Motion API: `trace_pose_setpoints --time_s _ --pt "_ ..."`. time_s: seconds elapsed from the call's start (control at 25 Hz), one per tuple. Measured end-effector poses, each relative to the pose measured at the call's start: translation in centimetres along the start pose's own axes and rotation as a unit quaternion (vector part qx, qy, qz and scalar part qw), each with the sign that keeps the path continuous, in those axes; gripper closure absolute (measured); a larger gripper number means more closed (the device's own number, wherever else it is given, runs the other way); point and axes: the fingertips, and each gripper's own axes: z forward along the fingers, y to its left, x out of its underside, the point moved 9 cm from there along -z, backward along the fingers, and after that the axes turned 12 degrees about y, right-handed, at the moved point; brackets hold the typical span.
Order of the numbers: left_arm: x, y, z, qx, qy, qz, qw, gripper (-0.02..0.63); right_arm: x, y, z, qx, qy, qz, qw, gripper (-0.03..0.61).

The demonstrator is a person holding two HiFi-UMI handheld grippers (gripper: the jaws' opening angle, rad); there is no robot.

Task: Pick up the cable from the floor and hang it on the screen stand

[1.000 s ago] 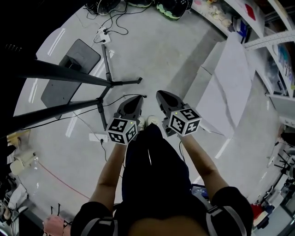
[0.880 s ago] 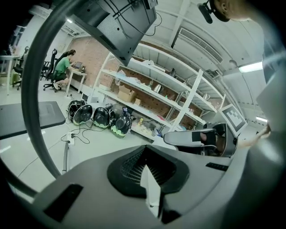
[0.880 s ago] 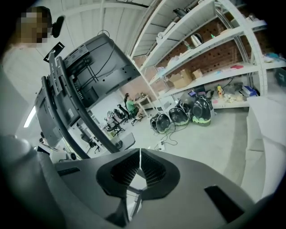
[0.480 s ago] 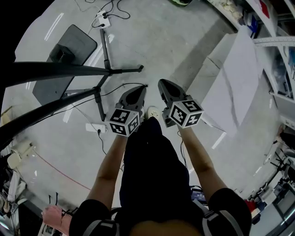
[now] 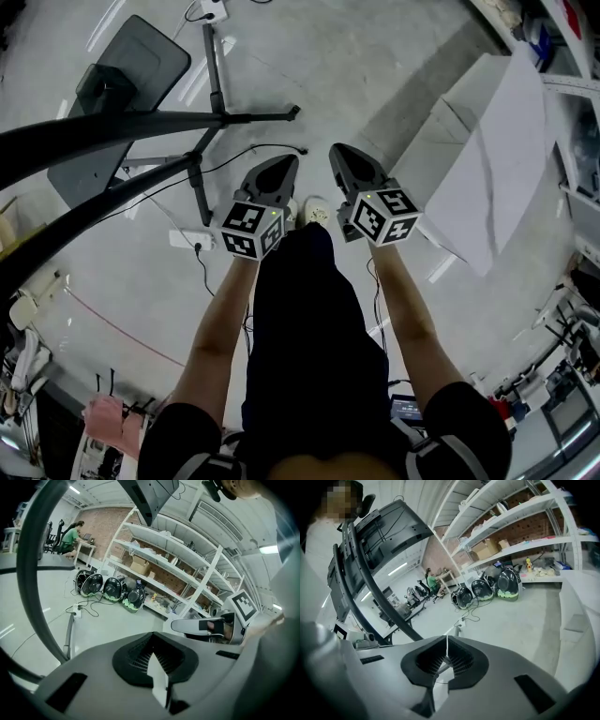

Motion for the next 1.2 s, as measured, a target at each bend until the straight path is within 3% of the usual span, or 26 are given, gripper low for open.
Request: trace_pose_setpoints --time_s 0.28,1.2 --pt "2.9 2.9 2.5 -0.002 0.007 0.005 1.0000 0.607 2.7 -1.4 4.7 -0.007 0.020 -0.031 0.999 0.552" --pt "16.2 10.0 13.6 0.009 0.060 -0.014 0.9981 0.607 14.9 -11.5 15.3 0.009 0.062 -0.047 0.997 0.552"
